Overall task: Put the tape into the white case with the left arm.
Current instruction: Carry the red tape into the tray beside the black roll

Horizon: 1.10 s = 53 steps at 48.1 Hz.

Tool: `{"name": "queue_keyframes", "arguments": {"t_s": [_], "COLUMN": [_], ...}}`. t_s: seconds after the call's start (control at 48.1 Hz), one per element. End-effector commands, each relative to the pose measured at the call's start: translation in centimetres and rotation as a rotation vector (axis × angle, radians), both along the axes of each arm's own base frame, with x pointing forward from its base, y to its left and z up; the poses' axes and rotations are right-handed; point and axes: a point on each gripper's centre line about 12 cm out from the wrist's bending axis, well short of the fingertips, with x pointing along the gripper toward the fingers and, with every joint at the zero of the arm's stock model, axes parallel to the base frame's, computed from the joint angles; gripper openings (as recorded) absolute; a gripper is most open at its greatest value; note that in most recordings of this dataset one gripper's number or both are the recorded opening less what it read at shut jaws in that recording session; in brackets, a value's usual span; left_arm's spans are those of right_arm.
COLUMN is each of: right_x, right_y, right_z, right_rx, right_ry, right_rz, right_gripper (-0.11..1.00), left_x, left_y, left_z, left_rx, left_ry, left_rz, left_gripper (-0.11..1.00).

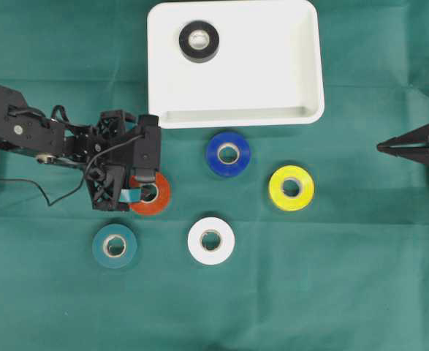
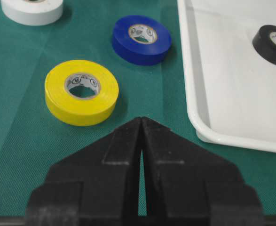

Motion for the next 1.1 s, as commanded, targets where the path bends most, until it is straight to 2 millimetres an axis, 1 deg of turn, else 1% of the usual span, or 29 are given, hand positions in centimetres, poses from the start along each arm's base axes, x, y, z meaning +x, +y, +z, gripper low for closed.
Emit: {"name": "queue_keyframes", "arguments": {"t_s": [0.0,0.104,0.187,0.229,0.374,0.416,0.541,0.624,0.728,0.915,0.999,1.082], "right_x": [0.2,0.2,0.2,0.2,0.2,0.2,0.2,0.2,0.2,0.2,0.2,0.2], "right_y": [0.0,0.0,0.0,0.0,0.0,0.0,0.0,0.0,0.0,0.0,0.0,0.0], "right_z": [0.4,0.3,0.3,0.3,0.3,0.4,0.3,0.3,0.3,0.4,0.3,0.3], "right_rx": [0.0,-0.004,-0.003,-0.003,-0.003,-0.004,-0.004,-0.004,-0.003,-0.003,-0.003,-0.003], "right_ry": [-0.009,-0.008,-0.008,-0.008,-0.008,-0.009,-0.008,-0.008,-0.008,-0.009,-0.008,-0.008], "right_rz": [-0.001,0.001,0.0,0.0,0.0,0.001,0.001,0.001,0.0,0.0,0.0,0.0], "right_gripper": [-0.09,-0.09,-0.09,-0.09,-0.09,-0.09,-0.09,-0.09,-0.09,-0.09,-0.09,-0.09], "left_x": [0.6,0.6,0.6,0.6,0.6,0.6,0.8,0.8,0.9,1.2,1.1,0.9], "left_y": [-0.1,-0.1,-0.1,-0.1,-0.1,-0.1,-0.1,-0.3,-0.9,-2.0,-2.1,-2.1], "left_z": [0.7,0.8,0.8,0.7,0.8,1.0,1.7,2.5,4.2,8.0,8.9,9.4], "left_rx": [0.0,0.0,0.001,0.001,0.001,0.002,-0.002,-0.004,-0.006,-0.011,-0.012,-0.01], "left_ry": [-0.026,-0.029,-0.029,-0.028,-0.028,-0.031,-0.049,-0.064,-0.087,-0.145,-0.151,-0.141], "left_rz": [-0.004,-0.004,-0.006,-0.004,-0.006,-0.007,-0.003,-0.008,-0.026,-0.061,-0.063,-0.066], "left_gripper": [0.92,0.89,0.82,0.74,0.33,0.25,0.26,0.25,0.25,0.25,0.25,0.25]}}
